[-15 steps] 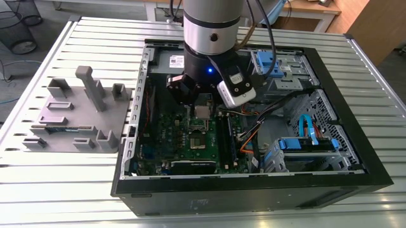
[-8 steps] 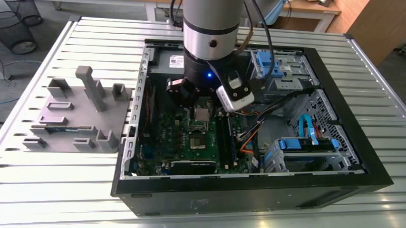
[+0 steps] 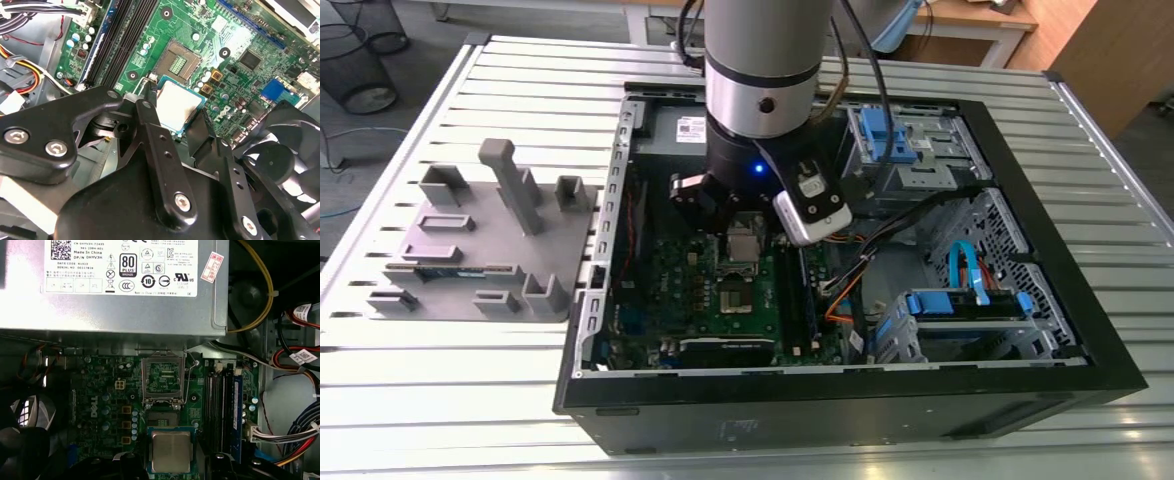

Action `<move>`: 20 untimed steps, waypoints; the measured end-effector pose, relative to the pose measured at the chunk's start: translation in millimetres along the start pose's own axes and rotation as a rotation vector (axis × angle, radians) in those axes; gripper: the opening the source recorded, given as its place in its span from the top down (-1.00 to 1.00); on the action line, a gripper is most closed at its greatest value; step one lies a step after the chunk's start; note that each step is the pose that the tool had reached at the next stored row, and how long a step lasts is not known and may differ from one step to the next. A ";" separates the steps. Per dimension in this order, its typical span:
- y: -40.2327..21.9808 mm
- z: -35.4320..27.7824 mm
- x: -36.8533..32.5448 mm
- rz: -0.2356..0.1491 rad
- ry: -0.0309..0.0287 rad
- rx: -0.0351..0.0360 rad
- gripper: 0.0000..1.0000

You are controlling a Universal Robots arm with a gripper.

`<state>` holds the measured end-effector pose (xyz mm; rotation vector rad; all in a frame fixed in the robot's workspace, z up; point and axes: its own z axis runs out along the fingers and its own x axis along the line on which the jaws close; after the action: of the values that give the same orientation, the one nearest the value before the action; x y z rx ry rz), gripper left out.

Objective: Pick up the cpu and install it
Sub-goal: 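Place the cpu into insertion slot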

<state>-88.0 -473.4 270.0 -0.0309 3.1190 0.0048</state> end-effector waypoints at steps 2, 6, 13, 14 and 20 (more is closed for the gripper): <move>-0.4 1.6 0.0 0.000 0.0004 0.0000 0.06; -0.9 3.8 0.1 0.000 0.0008 -0.0001 0.06; -1.1 8.6 0.2 0.000 0.0011 0.0000 0.06; -1.1 9.3 0.2 0.000 0.0011 0.0000 0.06; -1.3 13.1 0.4 0.000 0.0013 0.0002 0.06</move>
<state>-88.1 -474.7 256.9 -0.0309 3.1203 0.0046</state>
